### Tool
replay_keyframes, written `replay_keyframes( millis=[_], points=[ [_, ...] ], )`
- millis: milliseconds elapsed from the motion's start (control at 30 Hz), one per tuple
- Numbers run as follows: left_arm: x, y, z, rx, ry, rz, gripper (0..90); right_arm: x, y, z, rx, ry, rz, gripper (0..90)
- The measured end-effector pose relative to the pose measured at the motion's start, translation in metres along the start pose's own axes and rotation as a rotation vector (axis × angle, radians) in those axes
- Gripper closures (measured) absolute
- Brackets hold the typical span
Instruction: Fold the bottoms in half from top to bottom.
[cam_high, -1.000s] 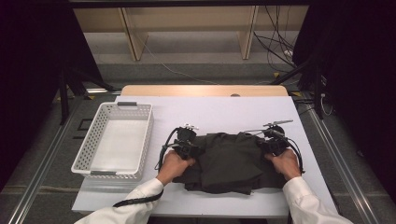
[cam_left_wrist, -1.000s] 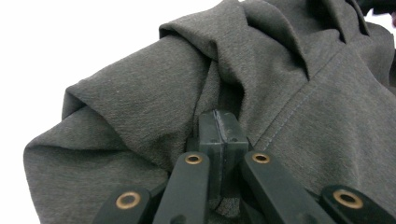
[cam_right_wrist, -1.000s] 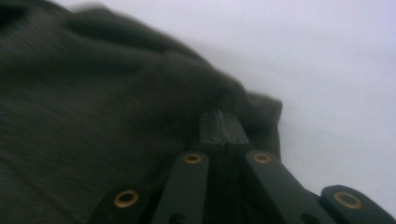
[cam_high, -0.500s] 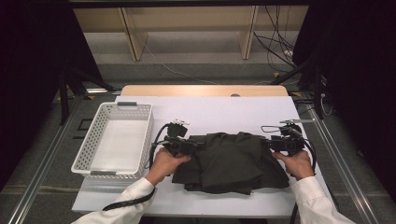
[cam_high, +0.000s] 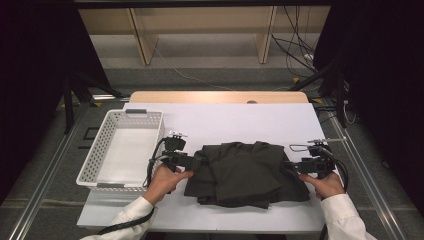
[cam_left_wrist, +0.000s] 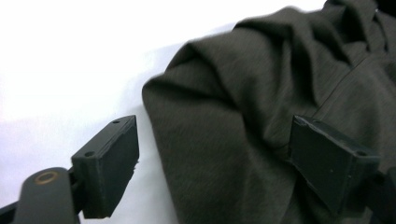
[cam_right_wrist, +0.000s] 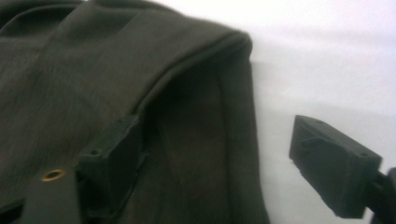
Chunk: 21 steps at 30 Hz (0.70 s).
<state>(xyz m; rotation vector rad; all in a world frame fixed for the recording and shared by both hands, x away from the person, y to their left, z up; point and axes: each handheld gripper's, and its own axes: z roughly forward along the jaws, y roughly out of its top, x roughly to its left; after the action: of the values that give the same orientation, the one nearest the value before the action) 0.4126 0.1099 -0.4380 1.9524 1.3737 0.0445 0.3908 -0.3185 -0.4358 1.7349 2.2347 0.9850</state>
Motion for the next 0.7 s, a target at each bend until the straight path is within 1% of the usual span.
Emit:
replay_keyframes(
  millis=[100,167,267,333,367,500,533,567,600,700],
  points=[
    [0.004,-0.005,0.004,0.016,-0.016,-0.024,15.0,-0.002,-0.004,0.0,0.006,0.018,0.005,15.9],
    [0.005,-0.008,0.007,0.033,-0.025,-0.036,14.7,-0.003,-0.006,0.001,0.014,0.018,0.016,15.8],
    [0.009,-0.01,0.012,0.052,-0.045,-0.066,14.7,-0.006,-0.007,0.004,0.021,0.039,0.029,15.4],
    [0.009,-0.011,0.016,0.072,-0.043,-0.066,14.6,-0.006,-0.008,0.006,0.031,0.035,0.024,15.4],
    [0.008,-0.012,0.017,0.081,-0.046,-0.067,14.6,-0.005,-0.008,0.007,0.034,0.04,0.026,15.4],
    [0.007,-0.013,0.02,0.1,-0.063,-0.068,13.3,-0.006,-0.009,0.008,0.038,0.045,0.026,15.3],
    [0.008,-0.013,0.021,0.104,-0.073,-0.07,13.2,-0.006,-0.009,0.008,0.04,0.046,0.025,15.3],
    [0.008,-0.014,0.022,0.107,-0.084,-0.081,13.1,-0.006,-0.009,0.008,0.042,0.047,0.023,15.3],
    [0.008,-0.014,0.023,0.114,-0.089,-0.079,13.0,-0.006,-0.01,0.009,0.045,0.046,0.025,15.3],
    [0.009,-0.017,0.026,0.126,-0.112,-0.091,13.0,-0.006,-0.01,0.009,0.048,0.048,0.029,15.3]
  ],
)
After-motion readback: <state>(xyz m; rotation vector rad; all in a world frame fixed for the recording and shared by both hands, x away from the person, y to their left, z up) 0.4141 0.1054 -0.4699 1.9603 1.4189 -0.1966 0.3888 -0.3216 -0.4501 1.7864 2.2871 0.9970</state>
